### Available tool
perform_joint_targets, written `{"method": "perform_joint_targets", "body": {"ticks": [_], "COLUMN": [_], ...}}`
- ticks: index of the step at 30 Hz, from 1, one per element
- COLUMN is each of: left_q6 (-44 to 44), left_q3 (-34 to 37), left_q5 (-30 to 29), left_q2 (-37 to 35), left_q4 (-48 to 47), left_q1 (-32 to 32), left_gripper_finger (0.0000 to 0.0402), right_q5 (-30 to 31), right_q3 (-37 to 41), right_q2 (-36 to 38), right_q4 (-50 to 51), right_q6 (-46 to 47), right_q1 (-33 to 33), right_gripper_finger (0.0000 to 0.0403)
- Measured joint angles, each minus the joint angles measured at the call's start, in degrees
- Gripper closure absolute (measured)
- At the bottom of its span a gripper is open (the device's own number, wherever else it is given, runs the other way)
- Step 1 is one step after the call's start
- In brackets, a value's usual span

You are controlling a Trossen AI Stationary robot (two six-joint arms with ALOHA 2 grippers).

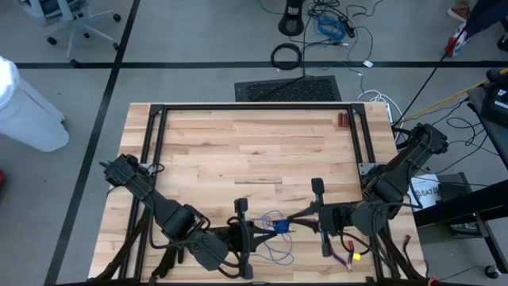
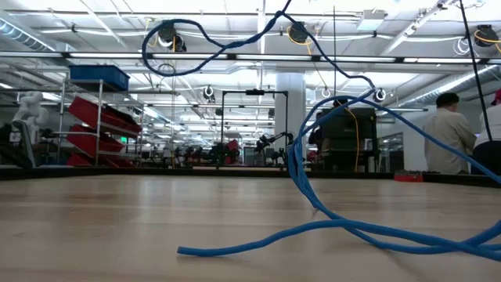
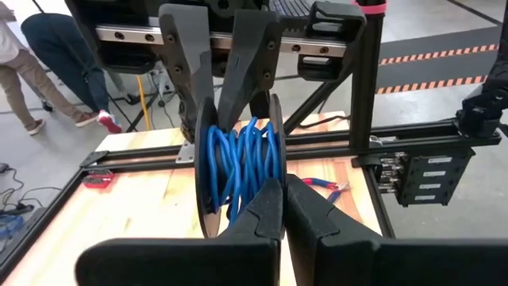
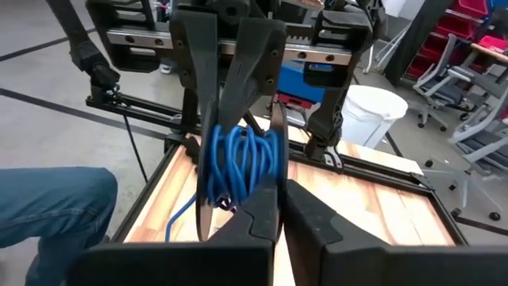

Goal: Coil cords
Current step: Coil the blue wire onto the black spool

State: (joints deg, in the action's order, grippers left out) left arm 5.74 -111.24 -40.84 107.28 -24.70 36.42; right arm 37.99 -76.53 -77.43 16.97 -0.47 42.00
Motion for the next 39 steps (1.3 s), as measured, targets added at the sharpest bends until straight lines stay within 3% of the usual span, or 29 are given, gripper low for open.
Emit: {"method": "perform_joint_targets", "body": {"ticks": [7,15,23,31,39], "left_q6": [-0.8,-3.6,-6.1,-6.1,-6.1], "left_q3": [0.0,0.0,0.0,-0.1,-0.1], "left_q5": [-0.2,-3.0,-11.9,-12.4,-11.5], "left_q2": [0.0,0.0,0.2,2.9,6.9], "left_q4": [0.3,3.5,3.4,3.4,5.6], "left_q1": [0.7,2.8,5.1,3.9,0.0], "left_gripper_finger": [0.0384,0.0299,0.0279,0.0279,0.0278], "right_q5": [-0.9,0.4,8.7,20.6,28.2], "right_q3": [0.0,0.0,0.1,0.1,0.1], "right_q2": [0.2,1.1,4.3,6.2,6.2], "right_q4": [0.0,0.1,0.1,-2.3,-7.4], "right_q6": [0.2,0.8,0.2,-3.5,-10.1], "right_q1": [0.0,0.8,5.2,12.0,16.2], "right_gripper_finger": [0.0402,0.0403,0.0403,0.0403,0.0403]}}
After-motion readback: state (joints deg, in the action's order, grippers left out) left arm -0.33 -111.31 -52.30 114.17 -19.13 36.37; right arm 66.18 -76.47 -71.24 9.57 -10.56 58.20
